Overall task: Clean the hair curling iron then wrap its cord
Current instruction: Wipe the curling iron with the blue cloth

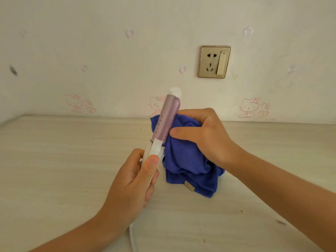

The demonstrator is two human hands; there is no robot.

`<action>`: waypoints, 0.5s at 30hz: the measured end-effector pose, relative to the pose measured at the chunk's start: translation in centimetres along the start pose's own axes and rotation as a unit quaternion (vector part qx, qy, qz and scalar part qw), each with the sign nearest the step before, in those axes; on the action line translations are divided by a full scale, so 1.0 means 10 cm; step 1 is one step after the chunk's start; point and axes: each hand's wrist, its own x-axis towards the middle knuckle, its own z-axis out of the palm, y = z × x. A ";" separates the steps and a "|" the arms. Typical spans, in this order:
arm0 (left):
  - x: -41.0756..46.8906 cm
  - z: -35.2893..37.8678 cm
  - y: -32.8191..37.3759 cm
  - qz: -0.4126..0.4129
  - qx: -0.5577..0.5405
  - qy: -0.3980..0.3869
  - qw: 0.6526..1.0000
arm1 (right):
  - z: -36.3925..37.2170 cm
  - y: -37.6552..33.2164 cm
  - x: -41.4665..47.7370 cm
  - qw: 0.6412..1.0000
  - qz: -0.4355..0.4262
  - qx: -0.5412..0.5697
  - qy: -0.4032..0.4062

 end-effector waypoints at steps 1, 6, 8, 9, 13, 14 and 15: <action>0.01 0.01 0.00 0.005 0.000 -0.002 1.000 | -0.03 -0.03 0.03 1.000 -0.002 0.000 -0.007; 0.01 0.02 0.01 0.006 -0.011 -0.017 1.000 | -0.20 -0.18 0.17 0.993 -0.009 0.044 0.108; 0.00 0.02 0.00 0.003 -0.023 -0.020 1.000 | -0.25 -0.21 0.19 0.990 -0.024 0.033 0.137; 0.00 0.01 0.00 0.005 -0.024 -0.018 1.000 | -0.21 -0.19 0.16 0.992 -0.026 0.019 0.122; -0.02 -0.02 -0.01 0.016 -0.023 -0.011 1.000 | 0.09 -0.06 -0.08 1.000 -0.019 0.006 0.020; -0.03 -0.03 -0.01 0.022 -0.020 -0.015 0.999 | 0.08 -0.06 -0.08 1.000 -0.024 0.009 0.014; -0.03 -0.03 -0.01 0.028 -0.019 -0.019 0.999 | 0.06 -0.08 -0.07 1.000 -0.026 0.007 0.014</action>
